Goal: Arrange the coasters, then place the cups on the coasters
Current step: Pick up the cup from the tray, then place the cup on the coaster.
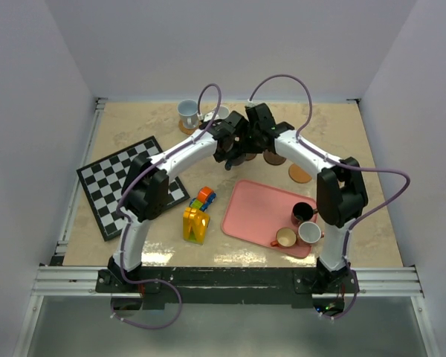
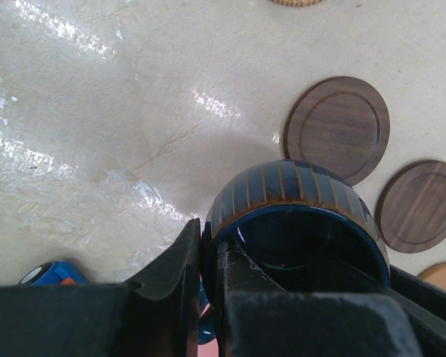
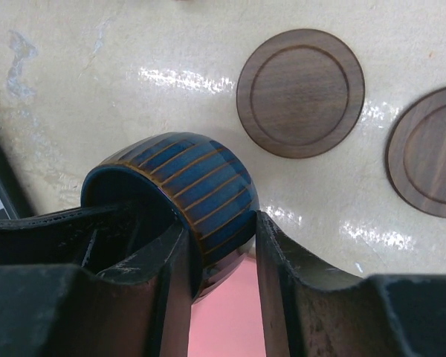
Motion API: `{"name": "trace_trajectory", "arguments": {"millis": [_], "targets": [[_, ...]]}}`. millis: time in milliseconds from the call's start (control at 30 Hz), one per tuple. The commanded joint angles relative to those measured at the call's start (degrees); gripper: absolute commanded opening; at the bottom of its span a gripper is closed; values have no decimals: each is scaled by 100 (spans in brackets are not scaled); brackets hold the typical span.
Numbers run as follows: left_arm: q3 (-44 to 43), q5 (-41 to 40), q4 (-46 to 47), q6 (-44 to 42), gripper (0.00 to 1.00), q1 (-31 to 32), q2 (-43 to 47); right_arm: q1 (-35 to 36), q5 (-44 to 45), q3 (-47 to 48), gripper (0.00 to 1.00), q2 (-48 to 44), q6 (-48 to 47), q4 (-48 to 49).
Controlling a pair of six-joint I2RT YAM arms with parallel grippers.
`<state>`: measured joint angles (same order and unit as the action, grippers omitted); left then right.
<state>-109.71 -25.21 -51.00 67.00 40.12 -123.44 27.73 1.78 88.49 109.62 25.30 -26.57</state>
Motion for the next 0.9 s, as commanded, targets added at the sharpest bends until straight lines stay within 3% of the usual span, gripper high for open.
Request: {"name": "trace_trajectory", "arguments": {"millis": [0,67,233,767,867], "targets": [[125,385,521,164,3,-4,786,-74,112,590,9,120,-60,248],[195,569,635,112,10,-39,839,-74,129,713,0,182,-130,240],[248,1000,741,-3,20,-66,865,-74,130,933,0,340,-306,213],[951,1897,873,-73,34,-250,1252,-74,-890,239,0,147,-658,1162],[1004,2072,881,-205,41,-285,1313,-74,-943,300,0,208,-658,1154]]}}
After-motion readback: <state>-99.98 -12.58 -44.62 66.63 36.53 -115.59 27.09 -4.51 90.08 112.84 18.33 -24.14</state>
